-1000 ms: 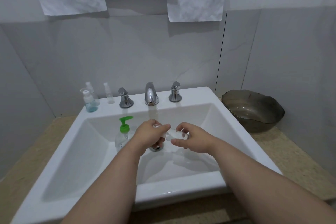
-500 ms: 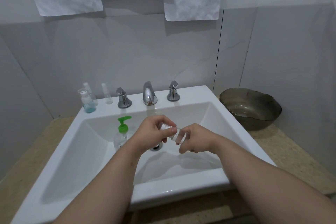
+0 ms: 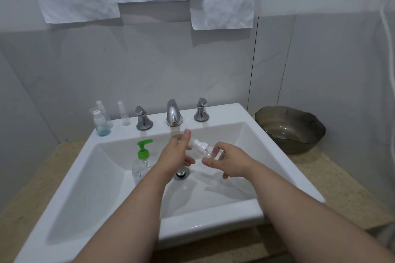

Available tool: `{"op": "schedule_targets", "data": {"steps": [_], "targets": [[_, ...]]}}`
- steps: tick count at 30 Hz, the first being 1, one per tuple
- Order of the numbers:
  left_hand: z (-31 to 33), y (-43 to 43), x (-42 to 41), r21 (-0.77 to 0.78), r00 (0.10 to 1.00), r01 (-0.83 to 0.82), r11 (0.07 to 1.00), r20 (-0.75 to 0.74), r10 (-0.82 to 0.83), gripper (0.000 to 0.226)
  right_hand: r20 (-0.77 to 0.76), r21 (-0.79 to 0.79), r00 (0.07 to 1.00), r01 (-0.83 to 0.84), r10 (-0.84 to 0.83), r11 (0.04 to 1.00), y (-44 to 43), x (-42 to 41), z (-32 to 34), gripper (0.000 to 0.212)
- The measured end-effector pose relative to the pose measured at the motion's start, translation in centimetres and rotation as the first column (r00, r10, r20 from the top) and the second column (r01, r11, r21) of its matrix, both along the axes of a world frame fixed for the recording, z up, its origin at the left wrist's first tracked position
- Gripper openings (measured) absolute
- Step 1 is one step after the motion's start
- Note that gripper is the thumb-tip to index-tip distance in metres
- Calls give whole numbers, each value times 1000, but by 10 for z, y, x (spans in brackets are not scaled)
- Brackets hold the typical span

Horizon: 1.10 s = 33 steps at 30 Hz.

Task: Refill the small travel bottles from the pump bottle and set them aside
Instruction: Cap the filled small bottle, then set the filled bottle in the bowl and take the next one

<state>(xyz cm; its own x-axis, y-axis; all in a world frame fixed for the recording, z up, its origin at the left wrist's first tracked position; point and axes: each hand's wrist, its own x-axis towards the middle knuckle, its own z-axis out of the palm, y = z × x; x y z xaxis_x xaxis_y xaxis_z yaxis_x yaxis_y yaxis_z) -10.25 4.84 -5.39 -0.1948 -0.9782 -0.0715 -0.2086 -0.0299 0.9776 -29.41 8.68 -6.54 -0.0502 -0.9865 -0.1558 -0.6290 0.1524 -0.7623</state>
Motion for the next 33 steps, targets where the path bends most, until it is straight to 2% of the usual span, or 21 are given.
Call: {"op": "schedule_targets", "data": {"steps": [2,4,7,9,11,13,16,20,25,30,33], "targets": [[-6,-4,1,-35,995,-57,998,77,59,56,26,-93,990,144,-142,985,-3,-5,2,49],[-12,-6,1,-55,983,-39,998,176,49,58,201,-199,937,324,-285,925,-6,-9,8,45],[-18,-8,-4,-44,946,51,998,321,-34,57,431,-321,813,543,-391,776,-16,-24,26,27],[-20,-9,-8,-43,934,90,995,351,-69,56,452,-373,749,652,-484,660,-25,-43,35,24],[-23,-10,-12,-69,921,123,990,380,-87,54,395,-379,671,741,-627,555,-33,-68,43,33],[-26,-10,-14,-103,913,144,984,396,-93,49,351,-357,604,793,-716,494,-38,-92,48,37],[-28,-11,-14,-118,903,170,978,416,-107,41,295,-287,545,834,-785,471,-47,-126,45,36],[-29,-11,-16,-149,894,192,970,434,-111,39,222,-190,500,864,-837,465,-56,-151,40,46],[-28,-9,-18,-167,871,213,963,479,-109,37,221,-100,418,908,-881,406,-64,-170,32,60],[-27,-10,-19,-173,872,217,961,477,-111,37,212,-109,405,914,-889,390,-60,-173,34,61],[-27,-10,-19,-173,874,211,962,475,-106,38,183,-175,405,910,-896,375,-60,-175,35,55]]}}
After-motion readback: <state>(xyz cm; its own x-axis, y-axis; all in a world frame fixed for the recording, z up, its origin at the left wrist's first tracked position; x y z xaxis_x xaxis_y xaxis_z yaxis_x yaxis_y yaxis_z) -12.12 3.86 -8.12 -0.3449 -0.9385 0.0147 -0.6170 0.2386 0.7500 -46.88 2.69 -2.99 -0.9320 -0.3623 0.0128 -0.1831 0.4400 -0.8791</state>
